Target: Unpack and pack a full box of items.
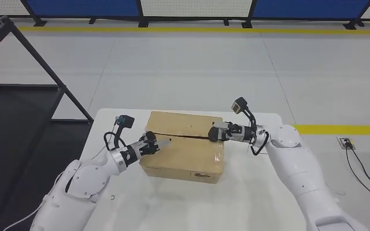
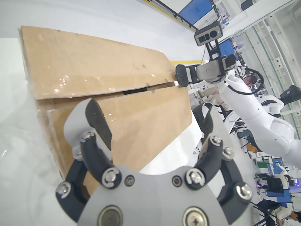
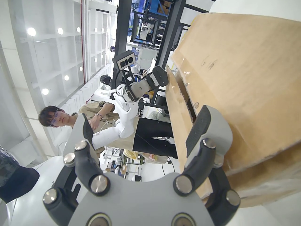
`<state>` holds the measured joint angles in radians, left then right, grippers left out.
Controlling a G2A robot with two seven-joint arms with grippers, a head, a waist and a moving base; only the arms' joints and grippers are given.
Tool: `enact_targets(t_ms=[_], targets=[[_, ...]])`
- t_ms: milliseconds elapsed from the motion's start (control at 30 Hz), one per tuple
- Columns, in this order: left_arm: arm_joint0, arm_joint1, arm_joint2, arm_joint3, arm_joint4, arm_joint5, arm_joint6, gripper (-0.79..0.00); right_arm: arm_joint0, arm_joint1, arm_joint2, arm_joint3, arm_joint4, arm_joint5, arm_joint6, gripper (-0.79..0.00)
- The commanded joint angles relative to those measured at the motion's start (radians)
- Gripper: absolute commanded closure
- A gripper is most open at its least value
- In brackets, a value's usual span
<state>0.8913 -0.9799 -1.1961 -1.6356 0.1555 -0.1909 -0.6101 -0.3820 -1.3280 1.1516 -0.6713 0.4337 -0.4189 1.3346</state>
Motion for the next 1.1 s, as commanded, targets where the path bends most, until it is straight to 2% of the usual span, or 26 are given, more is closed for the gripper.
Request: enact_targets(t_ms=[0,67,133,267,467,567,900,967,1067], targets=[[0.001,-0.002,-0.009,-0.004,-0.007,-0.008,0.026,-0.785,-0.008,0.003,-0.001,-0.007,-0.018,0.013,-0.029,-0.785],[0.010,-0.003,-0.031,-0.019,0.008,-0.016,0.101,-0.785,-0.017,0.004,-0.001,-0.016,-0.014,0.017,-0.035,-0.785],[0.036,-0.004,-0.070,-0.042,0.008,-0.011,0.222,-0.785,-0.021,0.005,-0.001,-0.021,-0.010,0.021,-0.037,-0.785],[0.125,-0.003,-0.208,-0.070,-0.084,0.023,0.435,-0.785,-0.024,0.005,-0.009,-0.042,-0.015,0.002,-0.029,-0.785],[0.292,0.009,-0.414,-0.061,-0.162,0.059,0.518,-0.785,-0.017,0.005,-0.023,-0.045,-0.033,0.003,-0.035,-0.785],[0.371,0.013,-0.485,-0.064,-0.207,0.116,0.467,-0.785,-0.011,0.005,-0.028,-0.034,-0.035,0.005,-0.035,-0.785],[0.371,0.013,-0.485,-0.064,-0.207,0.116,0.467,-0.785,-0.002,0.006,-0.037,-0.027,-0.058,-0.001,-0.043,-0.785],[0.377,0.014,-0.458,-0.073,-0.165,0.114,0.423,-0.785,-0.002,0.006,-0.037,-0.027,-0.058,-0.001,-0.043,-0.785],[0.351,0.013,-0.407,-0.039,-0.104,0.114,0.363,-0.785,-0.002,0.006,-0.037,-0.027,-0.058,-0.001,-0.043,-0.785]])
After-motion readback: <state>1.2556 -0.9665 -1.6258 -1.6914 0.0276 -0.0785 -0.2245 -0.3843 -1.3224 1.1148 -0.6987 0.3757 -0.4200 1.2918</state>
